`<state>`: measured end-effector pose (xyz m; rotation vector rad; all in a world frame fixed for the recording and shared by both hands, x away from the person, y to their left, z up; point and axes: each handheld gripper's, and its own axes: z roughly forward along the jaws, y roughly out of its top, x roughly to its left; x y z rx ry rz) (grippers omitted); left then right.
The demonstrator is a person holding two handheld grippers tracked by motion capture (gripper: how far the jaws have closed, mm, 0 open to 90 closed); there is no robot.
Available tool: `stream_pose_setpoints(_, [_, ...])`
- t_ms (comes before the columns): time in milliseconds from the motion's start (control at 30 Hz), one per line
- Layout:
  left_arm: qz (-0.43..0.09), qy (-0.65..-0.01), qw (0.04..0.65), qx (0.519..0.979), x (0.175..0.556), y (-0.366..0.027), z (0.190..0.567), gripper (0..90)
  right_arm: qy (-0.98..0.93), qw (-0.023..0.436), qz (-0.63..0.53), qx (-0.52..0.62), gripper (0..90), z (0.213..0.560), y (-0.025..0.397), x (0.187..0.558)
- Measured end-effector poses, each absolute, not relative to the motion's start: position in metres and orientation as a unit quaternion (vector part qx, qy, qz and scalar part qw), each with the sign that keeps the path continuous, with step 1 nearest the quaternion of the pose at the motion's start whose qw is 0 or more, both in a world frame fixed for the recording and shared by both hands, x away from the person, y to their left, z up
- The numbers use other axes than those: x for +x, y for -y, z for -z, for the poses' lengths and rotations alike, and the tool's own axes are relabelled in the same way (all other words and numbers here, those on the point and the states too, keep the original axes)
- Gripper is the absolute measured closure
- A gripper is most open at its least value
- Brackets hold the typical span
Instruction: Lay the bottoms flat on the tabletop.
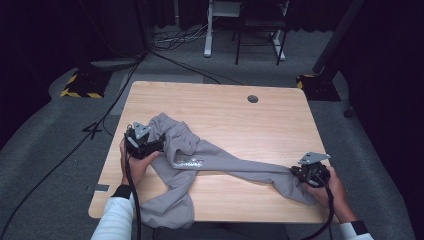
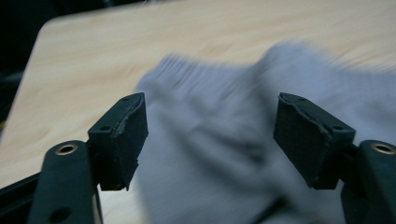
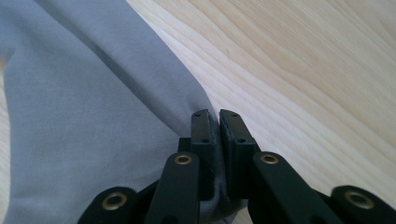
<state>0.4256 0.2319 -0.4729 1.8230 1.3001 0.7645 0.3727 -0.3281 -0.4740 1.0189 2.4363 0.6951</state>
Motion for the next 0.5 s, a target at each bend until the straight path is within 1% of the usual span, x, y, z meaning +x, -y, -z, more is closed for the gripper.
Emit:
stream_pose_setpoints(33, [-0.297, -0.517, 0.366, 0.715, 0.428, -0.236, 0.478, 28.1, -0.872, 0.203, -0.25, 0.369, 84.3, 0.474, 0.331, 0.372])
stream_pose_setpoints(67, [-0.283, -0.52, 0.356, 0.723, 0.431, -0.239, 0.483, 28.4, -0.868, 0.206, -0.251, 0.375, 84.3, 0.472, 0.335, 0.371])
stream_pose_setpoints(133, [-0.286, -0.522, 0.336, 0.73, 0.434, -0.239, 0.488, 28.2, -0.863, 0.204, -0.26, 0.381, 84.2, 0.469, 0.342, 0.369])
stream_pose_setpoints(200, [-0.275, -0.517, 0.345, 0.733, 0.435, -0.237, 0.49, 28.3, -0.863, 0.198, -0.27, 0.379, 84.1, 0.467, 0.344, 0.365])
stream_pose_setpoints(267, [-0.282, -0.505, 0.329, 0.746, 0.437, -0.23, 0.49, 28.4, -0.865, 0.198, -0.267, 0.375, 84.0, 0.467, 0.345, 0.363])
stream_pose_setpoints(300, [-0.275, -0.494, 0.333, 0.754, 0.437, -0.228, 0.491, 28.3, -0.864, 0.198, -0.267, 0.377, 84.0, 0.468, 0.345, 0.364])
stream_pose_setpoints(333, [-0.275, -0.486, 0.318, 0.766, 0.438, -0.223, 0.493, 28.4, -0.864, 0.199, -0.265, 0.379, 84.0, 0.468, 0.346, 0.364])
stream_pose_setpoints(367, [-0.283, -0.486, 0.302, 0.769, 0.439, -0.22, 0.494, 28.6, -0.862, 0.201, -0.265, 0.384, 84.0, 0.468, 0.347, 0.365])
stream_pose_setpoints(433, [-0.276, -0.49, 0.281, 0.777, 0.442, -0.217, 0.5, 28.6, -0.857, 0.208, -0.263, 0.392, 84.0, 0.468, 0.351, 0.367])
stream_pose_setpoints(500, [-0.264, -0.501, 0.295, 0.769, 0.443, -0.22, 0.501, 28.9, -0.849, 0.213, -0.261, 0.406, 84.6, 0.467, 0.357, 0.368])
